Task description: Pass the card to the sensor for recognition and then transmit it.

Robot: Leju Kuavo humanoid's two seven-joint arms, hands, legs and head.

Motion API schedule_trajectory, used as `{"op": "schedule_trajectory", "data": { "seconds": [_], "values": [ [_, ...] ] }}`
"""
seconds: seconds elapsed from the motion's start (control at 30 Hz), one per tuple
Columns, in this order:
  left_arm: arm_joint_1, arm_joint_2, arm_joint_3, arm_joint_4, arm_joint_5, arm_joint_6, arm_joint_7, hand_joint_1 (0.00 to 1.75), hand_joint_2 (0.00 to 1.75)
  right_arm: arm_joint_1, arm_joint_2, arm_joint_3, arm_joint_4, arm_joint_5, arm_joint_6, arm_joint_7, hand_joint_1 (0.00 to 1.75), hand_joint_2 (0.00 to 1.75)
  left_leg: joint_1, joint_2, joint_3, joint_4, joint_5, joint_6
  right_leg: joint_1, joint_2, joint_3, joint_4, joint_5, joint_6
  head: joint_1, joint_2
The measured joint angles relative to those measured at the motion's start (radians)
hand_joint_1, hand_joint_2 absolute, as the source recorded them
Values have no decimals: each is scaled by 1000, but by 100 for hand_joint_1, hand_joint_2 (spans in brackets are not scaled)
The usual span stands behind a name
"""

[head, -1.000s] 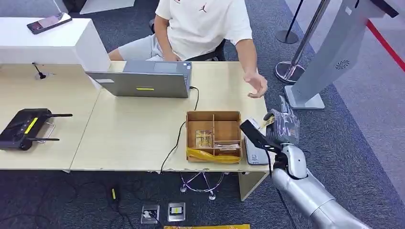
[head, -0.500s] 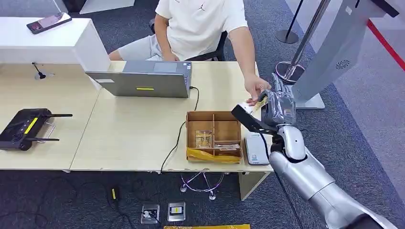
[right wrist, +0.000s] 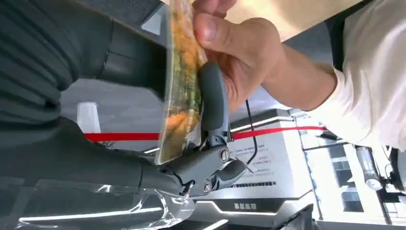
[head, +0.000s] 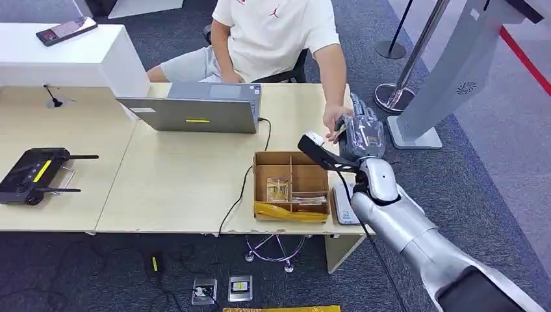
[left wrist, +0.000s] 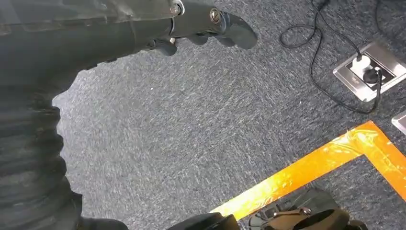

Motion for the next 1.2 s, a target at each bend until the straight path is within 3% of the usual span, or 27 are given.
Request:
{"op": "schedule_trajectory", "data": {
  "seconds": [0.47, 0.67, 0.77, 0.87, 0.97, 1.2],
  "values": [
    [0, 0, -3, 0, -4, -5, 0, 0, 175, -9, 14, 32, 67, -52, -67, 0, 0, 175, 0, 0, 0, 0, 0, 0, 0, 0, 0, 0, 0, 0, 0, 0],
    [7, 0, -3, 1, 11, 2, -3, 0, 175, -2, 10, 37, 32, -103, -135, -5, 0, 175, 0, 0, 0, 0, 0, 0, 0, 1, -1, 0, 0, 0, 0, 0],
    [15, 0, -3, 2, 25, 12, -16, 0, 175, 30, -8, 33, -47, -162, -169, -19, 0, 175, 0, 0, 0, 0, 0, 0, 0, 0, -1, 0, 0, 0, 0, 0],
    [24, 0, -2, 2, 34, 14, -28, 0, 175, 88, -37, 14, -167, -301, -168, -61, 0, 175, 0, 0, 0, 0, 0, 0, 0, 0, -1, 0, 0, 0, 0, 0],
    [26, 0, -2, 4, 43, 11, -38, 0, 175, 166, -66, -17, -312, -529, -132, -136, 0, 175, 0, 0, 0, 0, -1, 0, 0, 0, -1, -1, 0, 0, 0, 0],
    [28, 0, -1, 8, 53, 10, -63, 0, 175, 378, -137, -90, -628, -734, -49, -275, 0, 175, 0, 1, 0, 0, -1, 0, 0, 0, -1, -1, 0, 0, 0, 0]
  ]
}}
